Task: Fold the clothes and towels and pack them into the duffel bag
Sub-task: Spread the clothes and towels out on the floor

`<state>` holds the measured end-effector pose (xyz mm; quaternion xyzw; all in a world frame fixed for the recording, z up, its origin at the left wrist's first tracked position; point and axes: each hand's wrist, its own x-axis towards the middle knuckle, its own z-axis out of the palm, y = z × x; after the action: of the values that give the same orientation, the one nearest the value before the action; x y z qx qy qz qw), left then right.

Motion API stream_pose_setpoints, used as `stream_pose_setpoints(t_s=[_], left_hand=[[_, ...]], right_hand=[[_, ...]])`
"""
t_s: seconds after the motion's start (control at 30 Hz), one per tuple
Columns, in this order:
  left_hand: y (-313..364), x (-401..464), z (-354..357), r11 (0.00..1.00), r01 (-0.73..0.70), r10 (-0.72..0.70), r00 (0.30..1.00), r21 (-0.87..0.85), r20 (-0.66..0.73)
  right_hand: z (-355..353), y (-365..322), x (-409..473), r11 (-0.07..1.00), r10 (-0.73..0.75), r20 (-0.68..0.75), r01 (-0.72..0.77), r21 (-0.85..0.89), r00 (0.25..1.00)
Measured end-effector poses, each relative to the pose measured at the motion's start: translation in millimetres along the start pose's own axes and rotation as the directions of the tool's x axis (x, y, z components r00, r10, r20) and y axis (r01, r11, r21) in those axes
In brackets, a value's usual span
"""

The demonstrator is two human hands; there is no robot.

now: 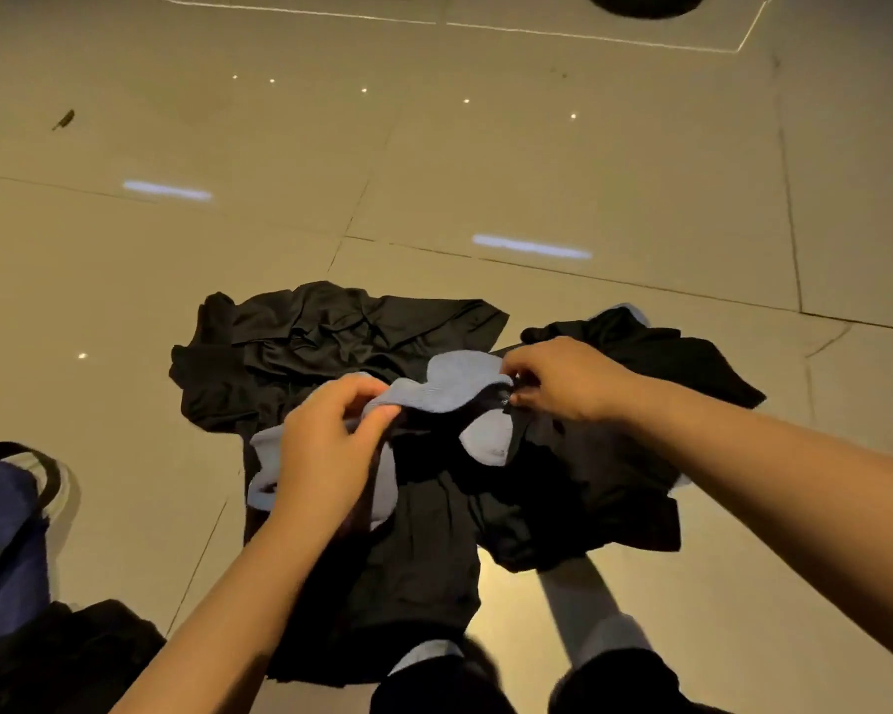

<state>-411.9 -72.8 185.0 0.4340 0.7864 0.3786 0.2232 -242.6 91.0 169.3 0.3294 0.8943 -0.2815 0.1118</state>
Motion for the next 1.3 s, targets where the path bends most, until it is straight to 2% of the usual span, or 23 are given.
stream_pose_setpoints(t_s=[0.1, 0.23, 0.33, 0.4, 0.53, 0.67, 0.73, 0.83, 0.9, 0.97, 1.07, 1.17, 1.23, 1.3], left_hand=[[53.2, 4.8, 34.2, 0.995, -0.051, 0.06, 0.994, -0.087, 0.097], [115.2, 5.4, 92.5, 0.977, -0.148, 0.181, 0.956, -0.152, 0.232], [171.1, -2.9, 141.1, 0.949, -0.227, 0.293, 0.89, -0.216, 0.35], [210.2, -14.7, 169.8, 0.923, -0.28, 0.37, 0.838, -0.266, 0.401], [280.0, -51.9, 221.8, 0.828, -0.449, 0.561, 0.694, -0.337, 0.452], [311.3, -89.8, 265.1, 0.697, -0.645, 0.703, 0.528, -0.314, 0.476], [306.7, -103.0, 277.0, 0.669, -0.689, 0.693, 0.442, -0.279, 0.569], [279.6, -107.5, 272.8, 0.613, -0.772, 0.636, 0.356, -0.169, 0.685], [256.4, -98.7, 261.2, 0.549, -0.836, 0.573, 0.357, -0.022, 0.738], [231.1, -81.1, 246.1, 0.524, -0.846, 0.509, 0.408, 0.103, 0.758], [195.9, -53.6, 218.0, 0.578, -0.789, 0.446, 0.518, 0.207, 0.73], [166.2, -44.5, 188.2, 0.637, -0.74, 0.445, 0.583, 0.217, 0.68], [143.9, -45.4, 172.1, 0.689, -0.694, 0.435, 0.627, 0.21, 0.647], [114.4, -45.0, 158.0, 0.748, -0.619, 0.386, 0.7, 0.242, 0.601]], right_hand=[[-29.7, 25.2, -64.2, 0.984, 0.119, -0.094, -0.105, 0.141, 0.988], [-37.9, 61.4, -152.3, 0.891, 0.375, -0.283, -0.259, 0.374, 0.883], [-36.9, 88.3, -220.0, 0.775, 0.576, -0.359, -0.35, 0.527, 0.735], [-37.1, 102.7, -260.5, 0.725, 0.66, -0.411, -0.392, 0.566, 0.628], [-38.5, 127.5, -338.2, 0.631, 0.775, -0.523, -0.486, 0.605, 0.356], [-22.7, 156.3, -400.2, 0.455, 0.866, -0.491, -0.552, 0.699, 0.093], [-6.8, 167.3, -421.6, 0.363, 0.91, -0.412, -0.57, 0.737, 0.048], [18.6, 180.1, -435.7, 0.253, 0.958, -0.284, -0.617, 0.745, 0.049], [28.2, 181.3, -427.5, 0.225, 0.97, -0.23, -0.615, 0.756, 0.072], [32.6, 176.2, -407.0, 0.24, 0.97, -0.198, -0.637, 0.732, 0.138], [33.4, 164.3, -367.9, 0.359, 0.933, -0.236, -0.687, 0.632, 0.271], [24.8, 149.0, -325.7, 0.486, 0.873, -0.276, -0.667, 0.565, 0.403], [17.4, 134.9, -295.4, 0.541, 0.834, -0.277, -0.607, 0.582, 0.478], [17.3, 120.9, -260.8, 0.579, 0.799, -0.276, -0.56, 0.592, 0.534]])
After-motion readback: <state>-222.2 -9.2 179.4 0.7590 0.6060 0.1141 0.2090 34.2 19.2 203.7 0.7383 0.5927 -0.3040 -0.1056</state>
